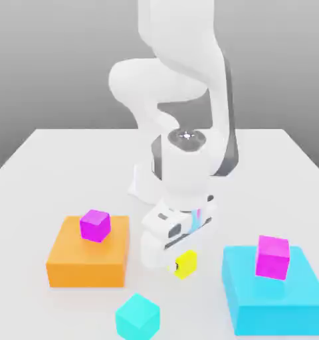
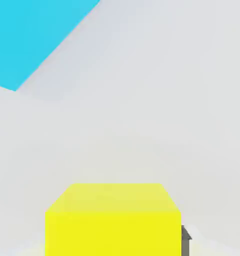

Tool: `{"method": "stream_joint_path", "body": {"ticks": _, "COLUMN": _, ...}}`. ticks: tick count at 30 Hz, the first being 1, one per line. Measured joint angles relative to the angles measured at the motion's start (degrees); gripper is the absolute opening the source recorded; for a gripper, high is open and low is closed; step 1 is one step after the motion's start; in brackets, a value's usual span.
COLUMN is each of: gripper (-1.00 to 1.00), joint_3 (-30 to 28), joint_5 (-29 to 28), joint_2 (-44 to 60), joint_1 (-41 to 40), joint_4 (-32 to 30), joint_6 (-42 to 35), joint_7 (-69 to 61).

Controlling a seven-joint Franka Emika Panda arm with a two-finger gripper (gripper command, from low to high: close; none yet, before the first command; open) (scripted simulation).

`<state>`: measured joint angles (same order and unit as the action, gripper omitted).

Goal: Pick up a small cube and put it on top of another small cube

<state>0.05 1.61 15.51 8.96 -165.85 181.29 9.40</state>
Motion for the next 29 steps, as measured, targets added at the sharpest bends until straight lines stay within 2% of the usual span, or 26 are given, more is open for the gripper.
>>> {"method": "stream_joint_path", "body": {"ticks": 9, "gripper": -1.0, "joint_3": -1.73, "joint_5": -1.9, "joint_2": -15.94, "joint_1": 1.18, "joint_4": -3.0, "joint_6": -12.92, "joint_7": 1.41}}
{"method": "stream_joint_path", "body": {"ticks": 12, "gripper": -1.0, "joint_3": -0.13, "joint_5": -1.69, "joint_2": -18.59, "joint_1": 3.81, "joint_4": 1.11, "joint_6": -19.68, "joint_7": 2.14}}
{"method": "stream_joint_path", "body": {"ticks": 21, "gripper": -1.0, "joint_3": 5.49, "joint_5": -0.39, "joint_2": -22.39, "joint_1": 11.49, "joint_4": 19.24, "joint_6": -41.58, "joint_7": 4.91}}
{"method": "stream_joint_path", "body": {"ticks": 25, "gripper": -1.0, "joint_3": 5.9, "joint_5": -1.28, "joint_2": -16.44, "joint_1": 12.45, "joint_4": 19.5, "joint_6": -35.93, "joint_7": 5.94}}
{"method": "stream_joint_path", "body": {"ticks": 26, "gripper": 1.0, "joint_3": 6.14, "joint_5": -1.55, "joint_2": -15.07, "joint_1": 12.26, "joint_4": 19.23, "joint_6": -34.33, "joint_7": 6.14}}
{"method": "stream_joint_path", "body": {"ticks": 29, "gripper": 1.0, "joint_3": 6.15, "joint_5": -1.55, "joint_2": -15.07, "joint_1": 12.34, "joint_4": 19.23, "joint_6": -34.33, "joint_7": 6.14}}
